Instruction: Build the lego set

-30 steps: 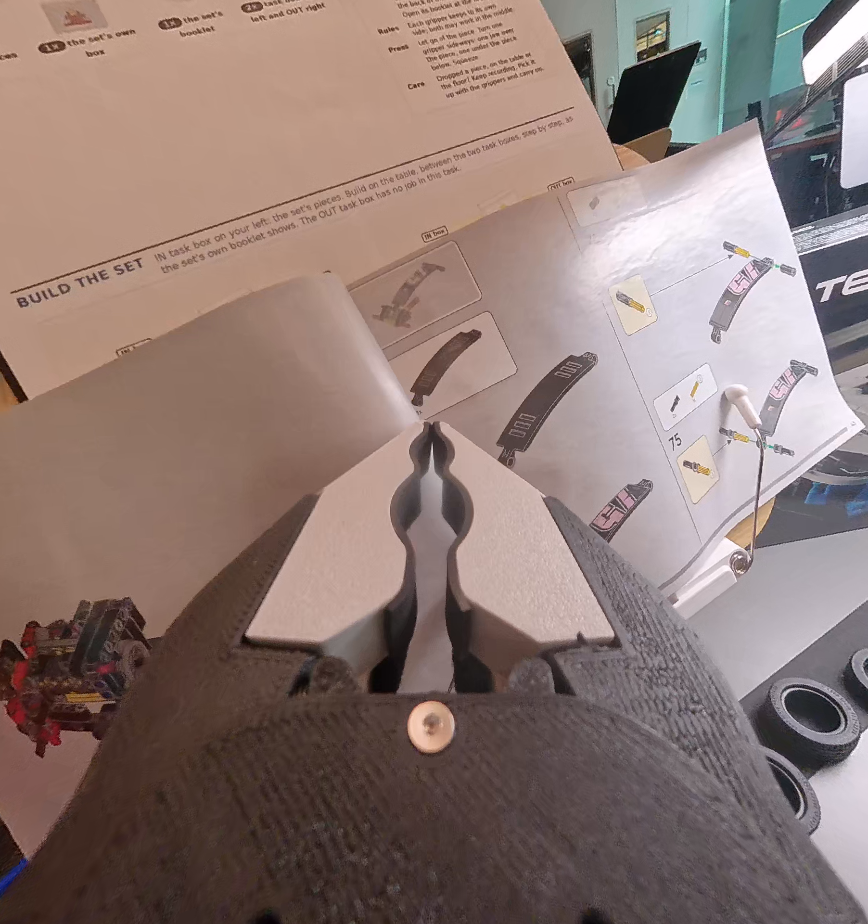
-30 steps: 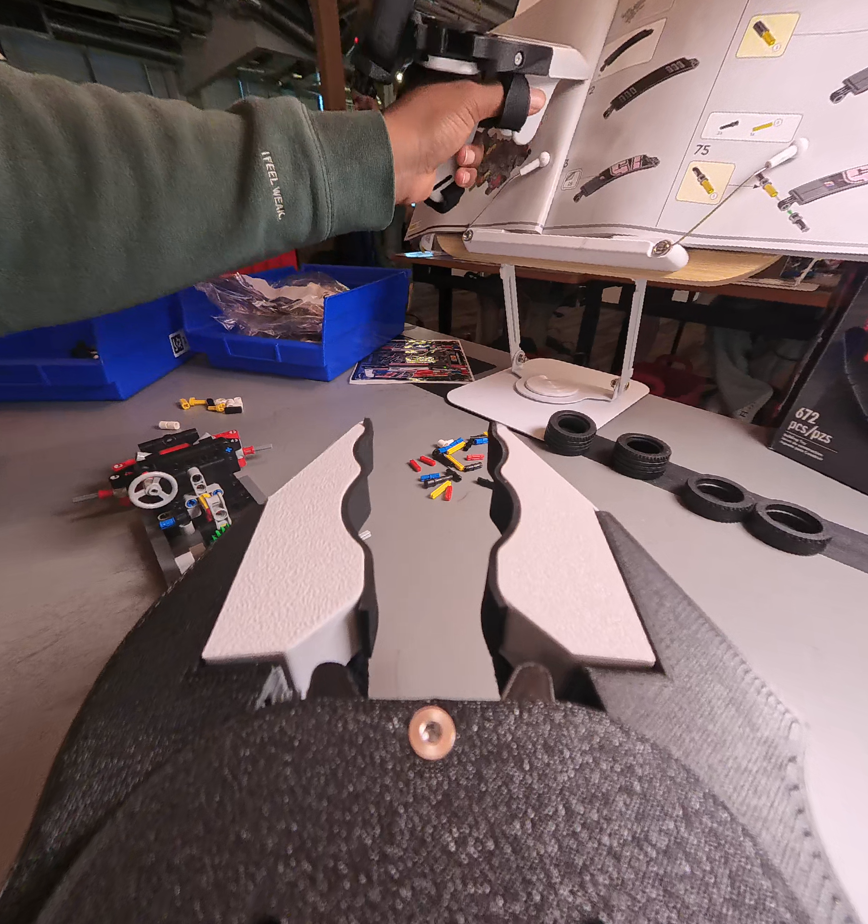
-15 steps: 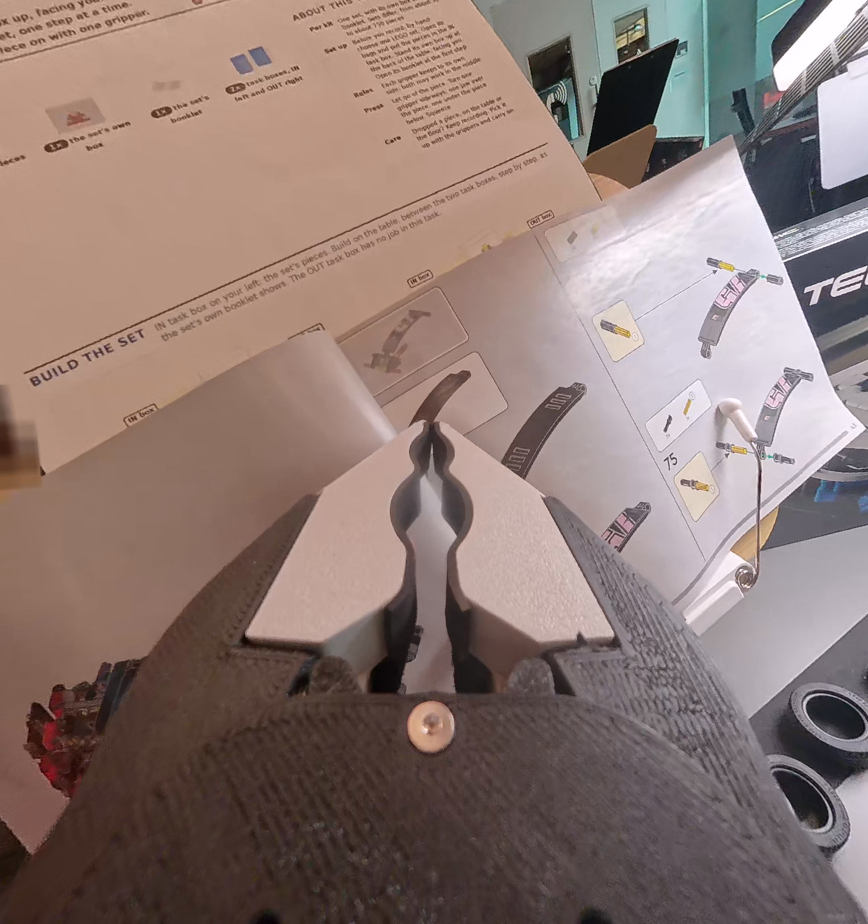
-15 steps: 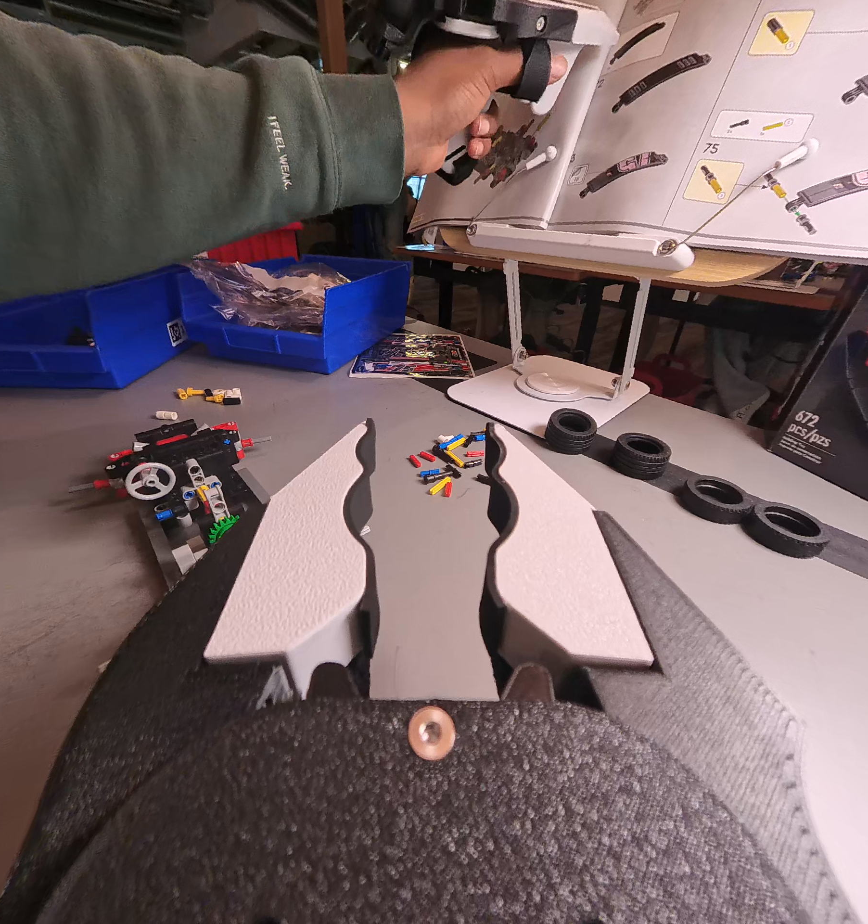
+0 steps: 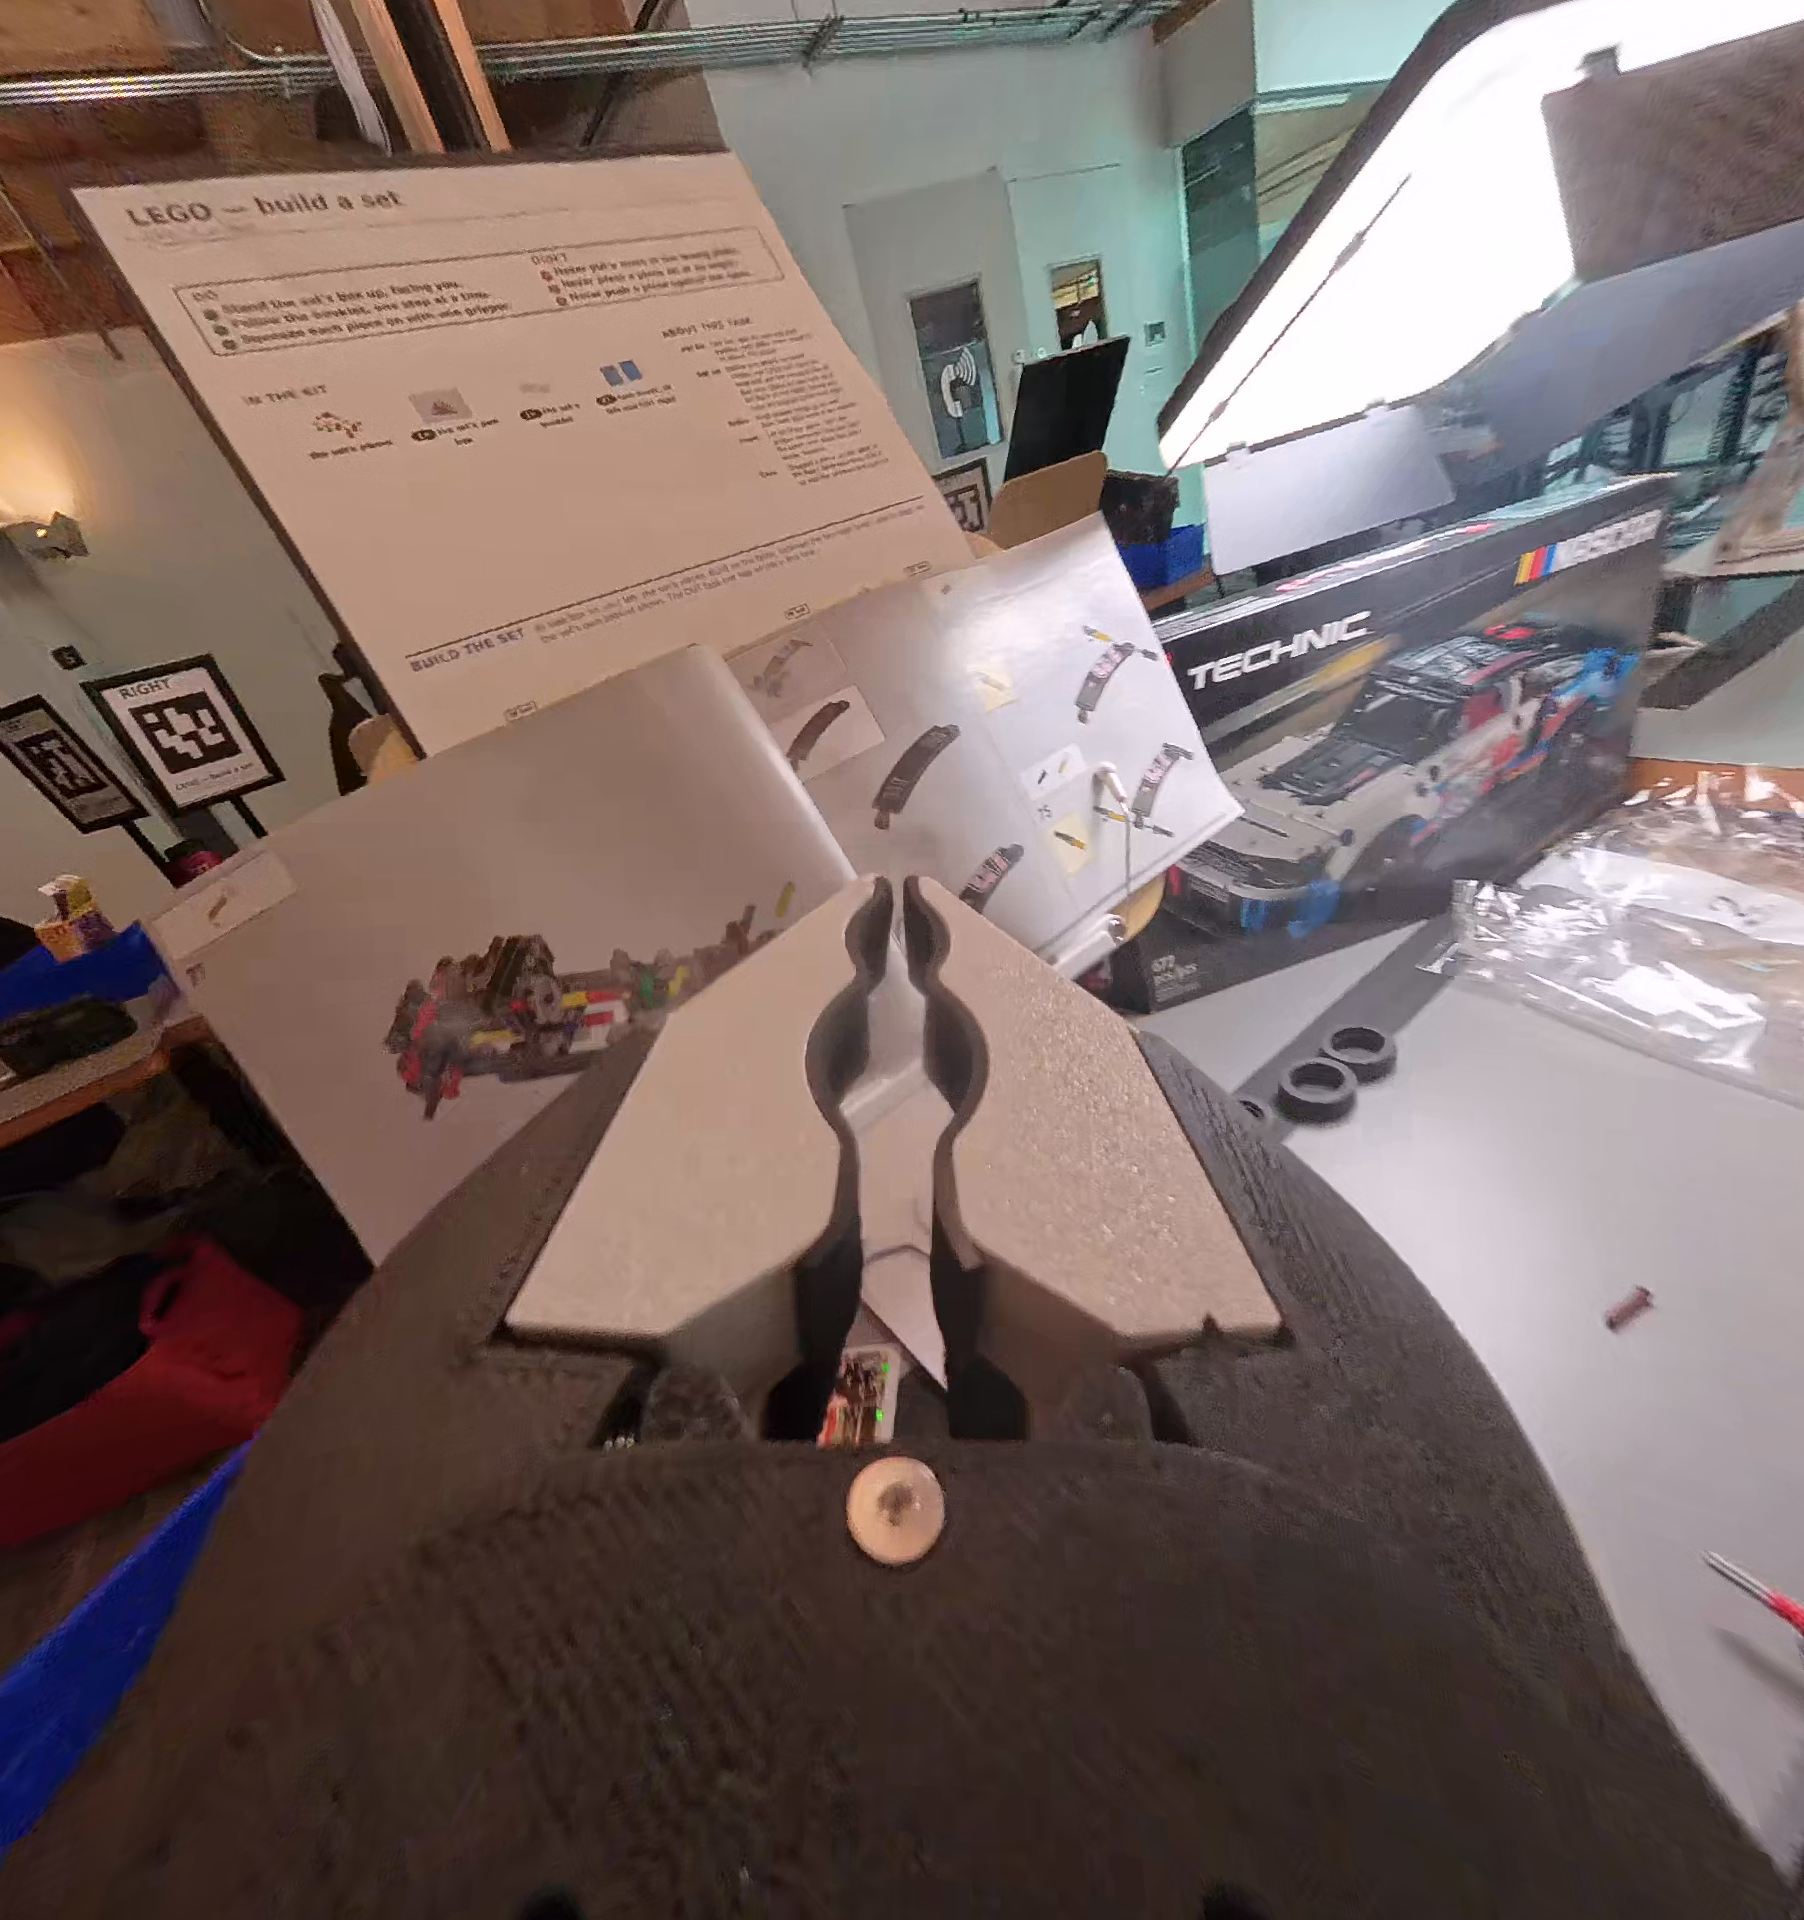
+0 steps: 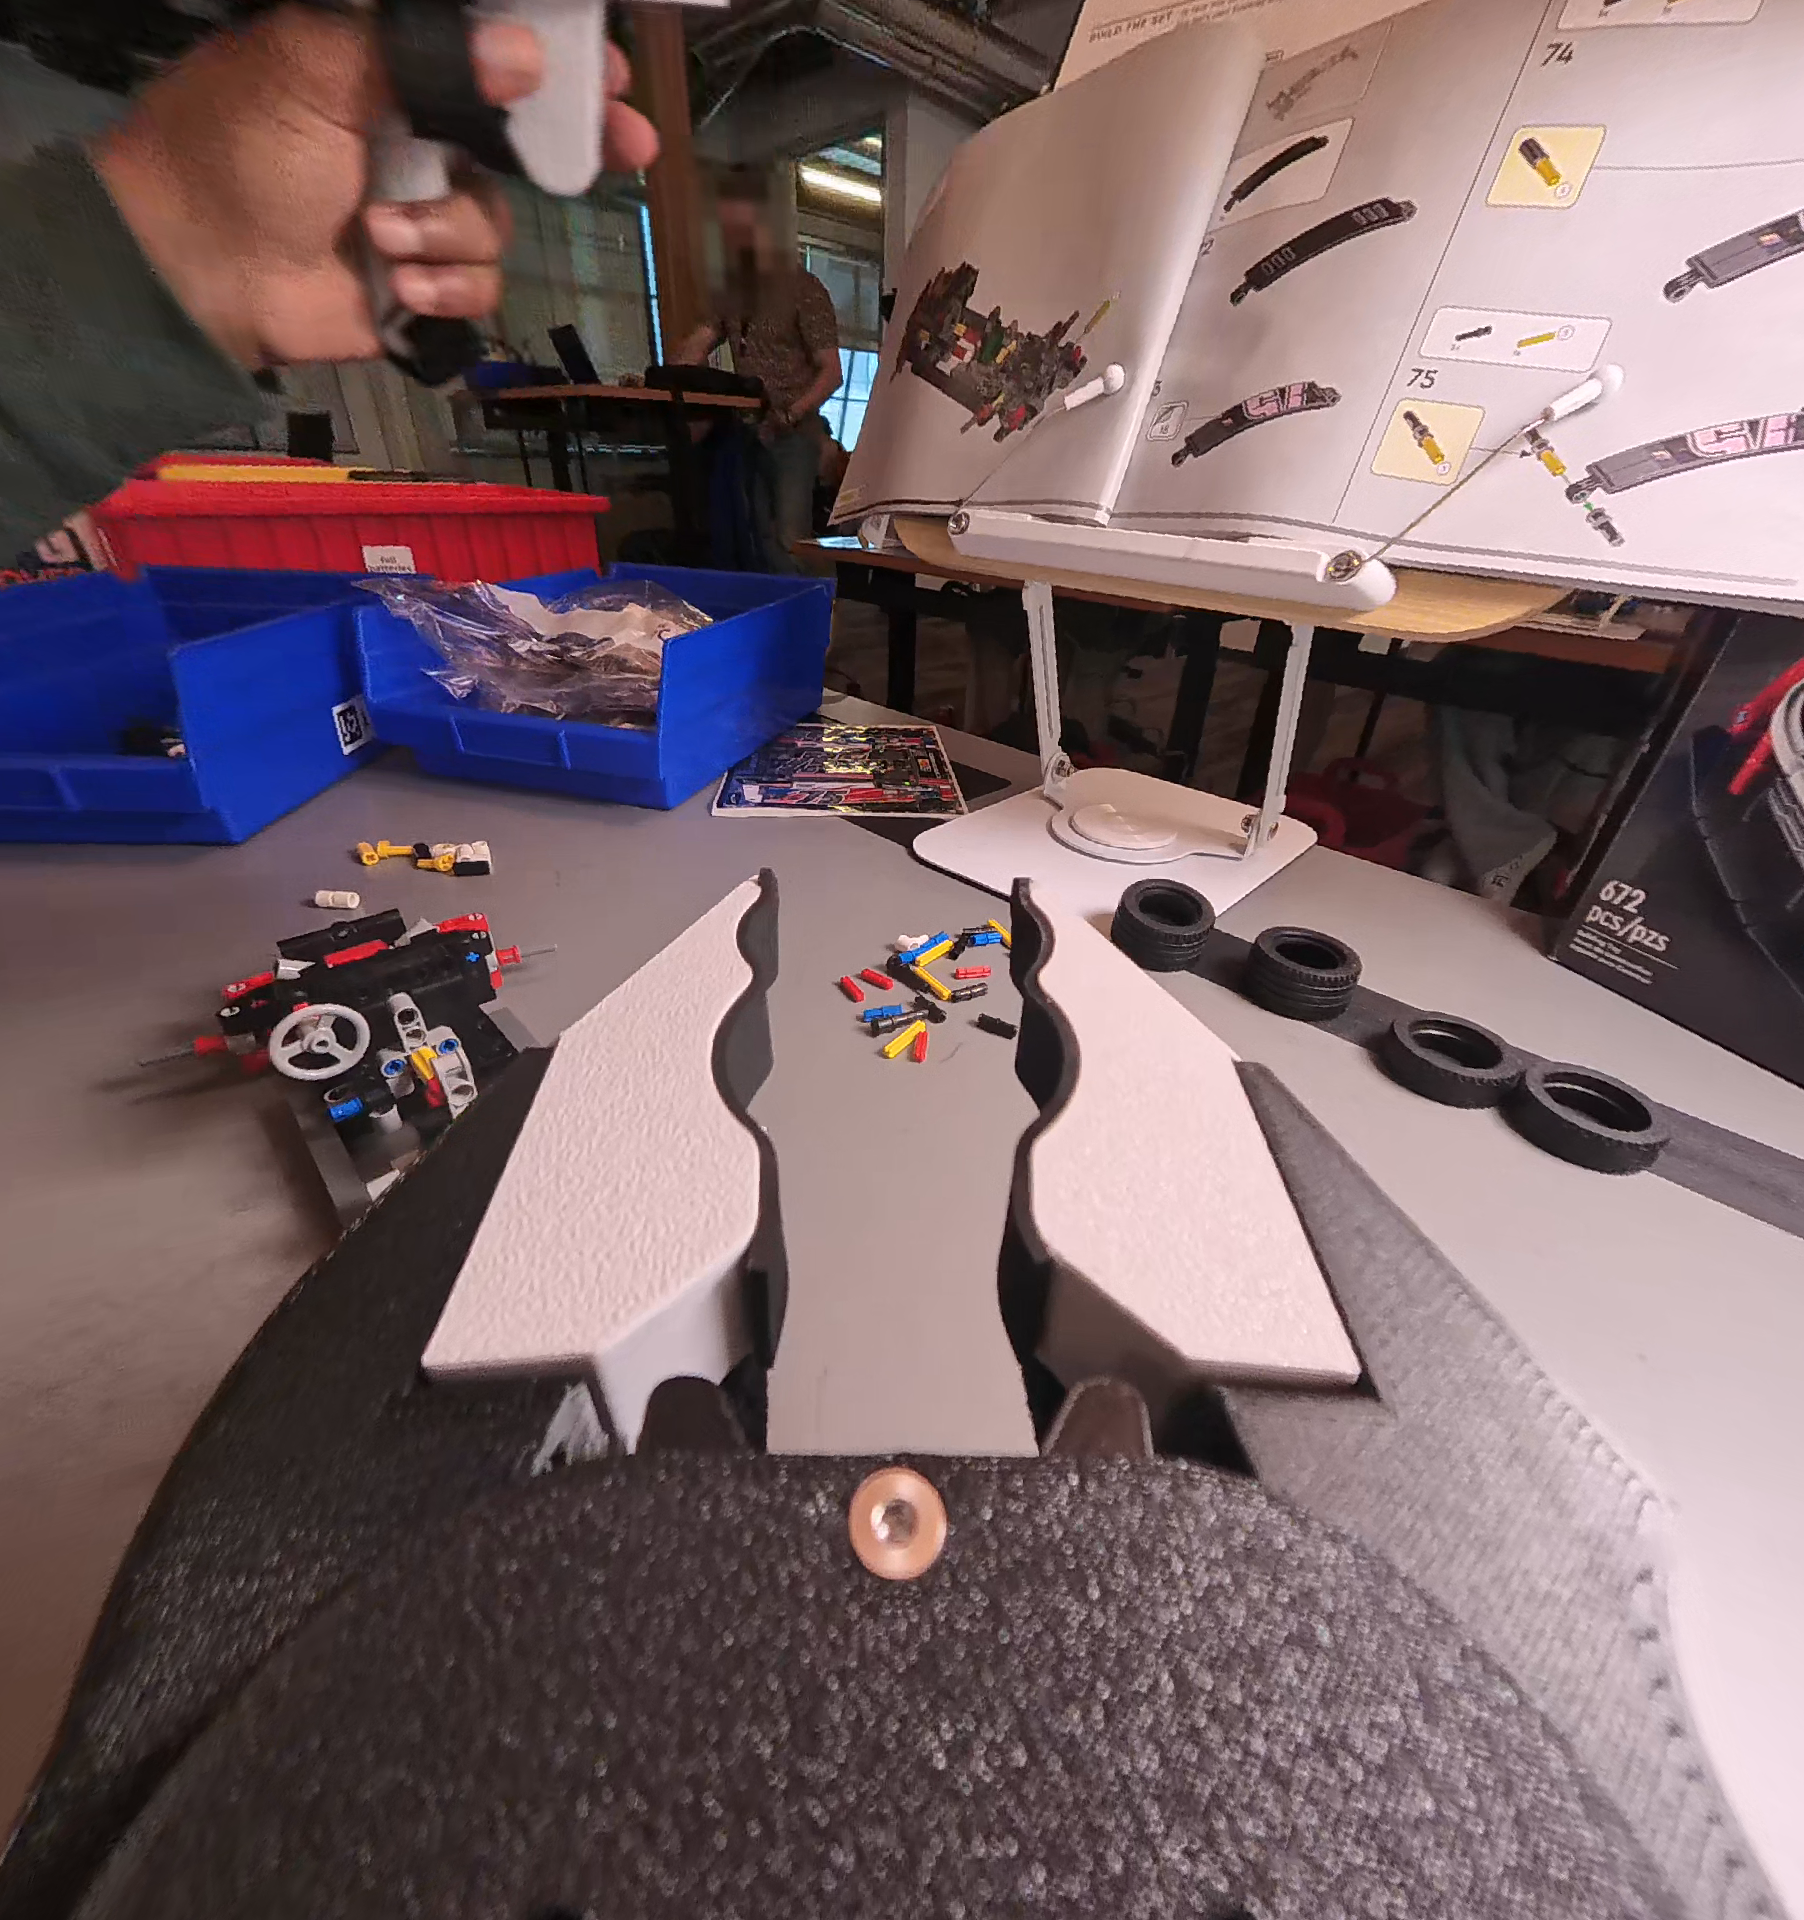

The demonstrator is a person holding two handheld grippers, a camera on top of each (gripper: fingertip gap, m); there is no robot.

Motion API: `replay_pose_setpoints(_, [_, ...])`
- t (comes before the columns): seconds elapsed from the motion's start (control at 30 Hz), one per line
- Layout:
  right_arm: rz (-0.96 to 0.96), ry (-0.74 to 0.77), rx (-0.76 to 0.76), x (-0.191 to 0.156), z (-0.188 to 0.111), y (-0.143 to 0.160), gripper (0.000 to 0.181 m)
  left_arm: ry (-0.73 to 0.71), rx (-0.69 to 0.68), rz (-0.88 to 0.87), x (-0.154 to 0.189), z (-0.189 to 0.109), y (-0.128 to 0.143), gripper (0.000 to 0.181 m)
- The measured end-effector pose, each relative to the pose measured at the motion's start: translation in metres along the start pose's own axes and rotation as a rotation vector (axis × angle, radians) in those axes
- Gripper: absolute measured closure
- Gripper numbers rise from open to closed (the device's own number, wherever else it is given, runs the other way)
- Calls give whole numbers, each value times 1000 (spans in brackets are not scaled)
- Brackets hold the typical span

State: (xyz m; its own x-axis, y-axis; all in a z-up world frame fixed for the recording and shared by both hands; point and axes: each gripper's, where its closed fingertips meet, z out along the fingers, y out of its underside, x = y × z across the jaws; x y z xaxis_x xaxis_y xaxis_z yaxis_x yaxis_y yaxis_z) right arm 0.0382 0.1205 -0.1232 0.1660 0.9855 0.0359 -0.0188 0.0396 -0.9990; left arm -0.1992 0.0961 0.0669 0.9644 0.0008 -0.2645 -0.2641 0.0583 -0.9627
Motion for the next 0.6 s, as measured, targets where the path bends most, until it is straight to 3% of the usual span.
replay_pose_setpoints(0.13, [-37,5,-10,-5,0,1,138,14,-11,-10,2,-95,2,174])
replay_pose_setpoints(0.3, [-76,14,-28,-10,1,2,133,-53,-84,-49,-17,-204,35,155])
replay_pose_setpoints(0.47, [-107,34,-36,-10,-4,-7,134,-293,-235,-38,-79,-306,81,152])
replay_pose_setpoints(0.6, [-63,18,-65,-14,-14,-8,135,-421,-419,-75,-136,-367,112,156])
